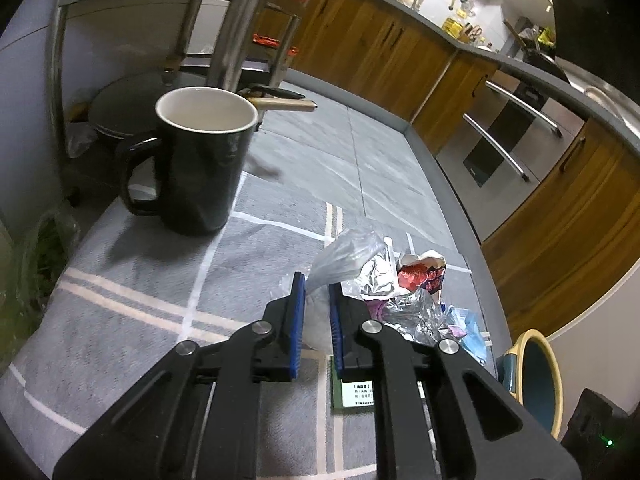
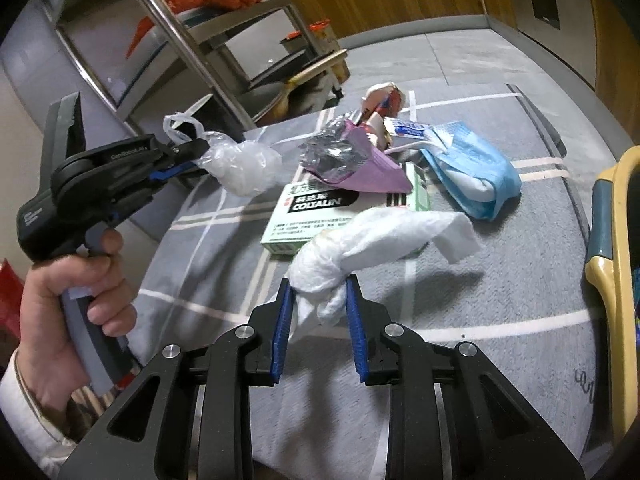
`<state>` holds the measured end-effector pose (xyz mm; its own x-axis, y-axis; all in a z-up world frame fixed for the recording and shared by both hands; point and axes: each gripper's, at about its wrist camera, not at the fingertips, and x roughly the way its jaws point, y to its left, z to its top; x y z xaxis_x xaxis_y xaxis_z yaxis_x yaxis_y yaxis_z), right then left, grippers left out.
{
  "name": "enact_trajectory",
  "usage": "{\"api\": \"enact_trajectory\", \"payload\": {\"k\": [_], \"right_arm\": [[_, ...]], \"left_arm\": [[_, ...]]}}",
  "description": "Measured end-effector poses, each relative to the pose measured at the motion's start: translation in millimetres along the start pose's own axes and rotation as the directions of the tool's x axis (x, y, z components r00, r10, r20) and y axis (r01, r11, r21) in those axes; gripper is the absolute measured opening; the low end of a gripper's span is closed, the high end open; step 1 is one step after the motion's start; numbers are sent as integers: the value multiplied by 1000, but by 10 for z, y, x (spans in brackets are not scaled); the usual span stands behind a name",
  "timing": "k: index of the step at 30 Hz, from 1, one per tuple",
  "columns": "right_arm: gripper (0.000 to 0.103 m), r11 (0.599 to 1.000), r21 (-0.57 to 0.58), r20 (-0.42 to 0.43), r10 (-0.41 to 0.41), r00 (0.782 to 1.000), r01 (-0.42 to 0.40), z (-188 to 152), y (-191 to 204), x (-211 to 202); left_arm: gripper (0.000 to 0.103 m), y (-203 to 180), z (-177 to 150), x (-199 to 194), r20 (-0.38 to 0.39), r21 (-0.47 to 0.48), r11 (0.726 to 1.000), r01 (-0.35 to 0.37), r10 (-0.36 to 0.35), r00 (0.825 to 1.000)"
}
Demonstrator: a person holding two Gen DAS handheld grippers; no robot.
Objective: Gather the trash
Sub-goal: 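Carry the plastic bag and white glove with both tools over the bin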
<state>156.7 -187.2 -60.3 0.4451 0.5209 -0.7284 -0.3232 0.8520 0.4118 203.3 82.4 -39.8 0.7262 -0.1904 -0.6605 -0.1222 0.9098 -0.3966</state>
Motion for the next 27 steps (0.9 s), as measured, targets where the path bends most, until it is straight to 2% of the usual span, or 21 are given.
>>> {"api": "enact_trajectory", "payload": {"k": [5, 14, 21, 27], "right_arm": [[28, 1000, -20, 39, 7, 999, -7, 1, 72, -120], [28, 999, -7, 102, -43, 994, 44, -27, -16, -442], [28, 993, 19, 173, -120, 978, 119, -40, -200, -864], [28, 981, 54, 219, -193, 956, 186, -118, -430, -1243]], "left_arm": [[11, 20, -10, -146, 31, -19, 1000, -3, 3, 1000], [11, -211, -52, -431, 75, 10, 998, 55, -56, 996], [11, -553, -95, -645, 106, 45, 989, 138, -142, 984], [11, -1043, -228, -713, 78, 130, 966, 223, -234, 969]]}}
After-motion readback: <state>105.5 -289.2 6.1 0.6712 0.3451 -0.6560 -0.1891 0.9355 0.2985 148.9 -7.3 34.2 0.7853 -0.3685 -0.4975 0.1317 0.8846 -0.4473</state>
